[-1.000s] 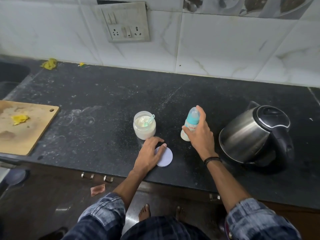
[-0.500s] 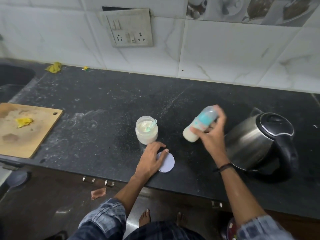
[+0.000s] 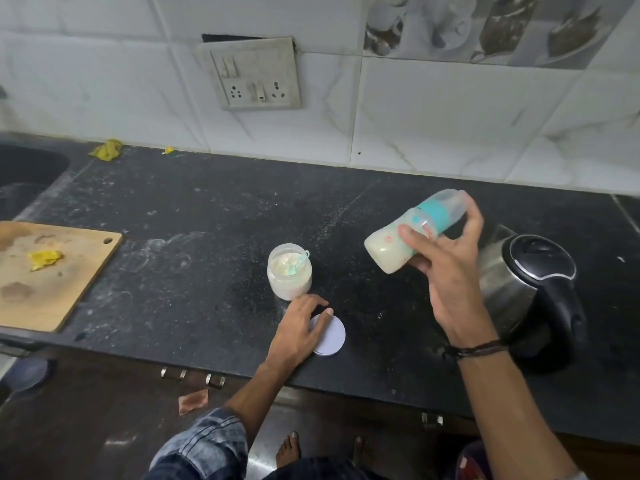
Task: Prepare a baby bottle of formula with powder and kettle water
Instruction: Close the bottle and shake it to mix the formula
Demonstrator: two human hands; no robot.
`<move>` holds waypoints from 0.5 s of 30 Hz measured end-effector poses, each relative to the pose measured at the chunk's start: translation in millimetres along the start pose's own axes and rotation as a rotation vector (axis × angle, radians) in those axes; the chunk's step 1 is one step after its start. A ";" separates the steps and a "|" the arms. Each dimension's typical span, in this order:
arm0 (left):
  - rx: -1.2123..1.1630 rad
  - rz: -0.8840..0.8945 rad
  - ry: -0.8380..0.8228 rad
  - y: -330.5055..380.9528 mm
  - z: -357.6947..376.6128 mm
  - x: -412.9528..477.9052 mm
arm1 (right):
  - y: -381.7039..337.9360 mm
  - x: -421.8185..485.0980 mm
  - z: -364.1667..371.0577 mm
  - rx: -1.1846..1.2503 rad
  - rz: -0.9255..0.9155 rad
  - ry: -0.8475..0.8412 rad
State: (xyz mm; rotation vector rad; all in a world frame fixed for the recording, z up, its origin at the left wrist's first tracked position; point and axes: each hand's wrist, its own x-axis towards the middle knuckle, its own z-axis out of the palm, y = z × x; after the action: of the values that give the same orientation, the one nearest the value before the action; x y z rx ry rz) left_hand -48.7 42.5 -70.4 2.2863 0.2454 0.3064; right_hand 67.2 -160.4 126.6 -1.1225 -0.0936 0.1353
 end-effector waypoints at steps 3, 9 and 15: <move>0.000 0.005 0.003 3.0 -0.1 1.9 | -5.0 -0.3 -0.2 0.169 -0.028 0.149; -0.007 0.007 0.003 0.4 0.6 0.9 | -10.2 -5.7 1.3 0.062 -0.070 0.081; -0.013 -0.001 0.004 -2.5 1.8 -0.2 | -11.6 -4.6 -4.6 -0.073 -0.091 0.017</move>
State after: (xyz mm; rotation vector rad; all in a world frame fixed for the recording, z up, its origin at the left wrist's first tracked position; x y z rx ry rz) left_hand -48.5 42.8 -73.4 2.2730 0.2464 0.3111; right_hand 64.0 -170.1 135.1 -1.1903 -0.1349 0.0409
